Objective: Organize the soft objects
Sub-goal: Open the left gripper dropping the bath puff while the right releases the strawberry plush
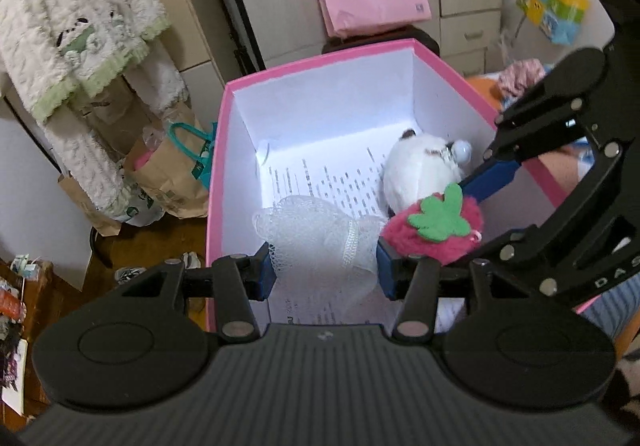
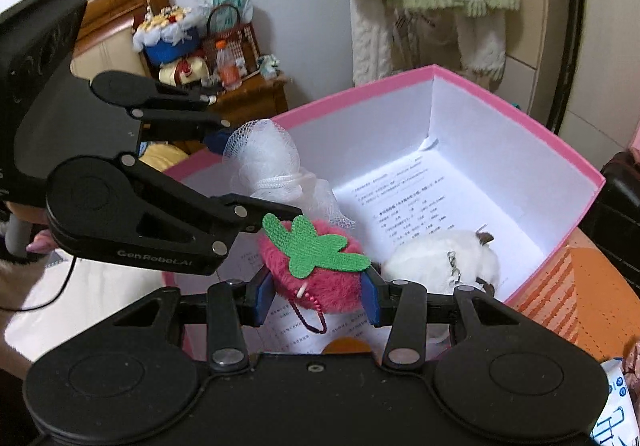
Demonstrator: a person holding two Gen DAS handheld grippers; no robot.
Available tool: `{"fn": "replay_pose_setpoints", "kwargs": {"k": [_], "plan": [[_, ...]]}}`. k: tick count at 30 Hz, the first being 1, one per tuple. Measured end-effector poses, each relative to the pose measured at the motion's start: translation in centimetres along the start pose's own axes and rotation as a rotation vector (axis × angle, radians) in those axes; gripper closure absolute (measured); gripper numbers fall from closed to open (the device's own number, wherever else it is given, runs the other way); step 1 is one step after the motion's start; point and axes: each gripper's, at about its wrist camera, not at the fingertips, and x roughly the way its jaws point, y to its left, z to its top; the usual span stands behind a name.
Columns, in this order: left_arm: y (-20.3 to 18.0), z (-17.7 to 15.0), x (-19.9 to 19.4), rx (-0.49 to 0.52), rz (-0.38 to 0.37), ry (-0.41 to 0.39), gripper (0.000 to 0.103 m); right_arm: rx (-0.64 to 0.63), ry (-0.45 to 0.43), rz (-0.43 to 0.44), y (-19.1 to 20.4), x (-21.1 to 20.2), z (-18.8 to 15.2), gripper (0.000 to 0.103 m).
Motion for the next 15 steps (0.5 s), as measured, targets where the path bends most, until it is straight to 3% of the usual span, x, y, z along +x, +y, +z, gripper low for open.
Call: {"fn": "replay_pose_setpoints", "kwargs": {"k": [3, 8, 15], "plan": [[0.1, -0.1, 0.5, -0.007, -0.009, 0.011, 0.052, -0.035, 0.028, 0.028, -0.1, 0.4, 0.2, 0.051], [0.0, -0.2, 0.1, -0.008, 0.009, 0.005, 0.042, -0.074, 0.055, 0.013, 0.2, 1.1, 0.0, 0.043], [1.1, 0.3, -2.5, -0.079, -0.016, -0.036, 0.038, -0.058, 0.015, -0.014, 0.6, -0.4, -0.3, 0.038]]}}
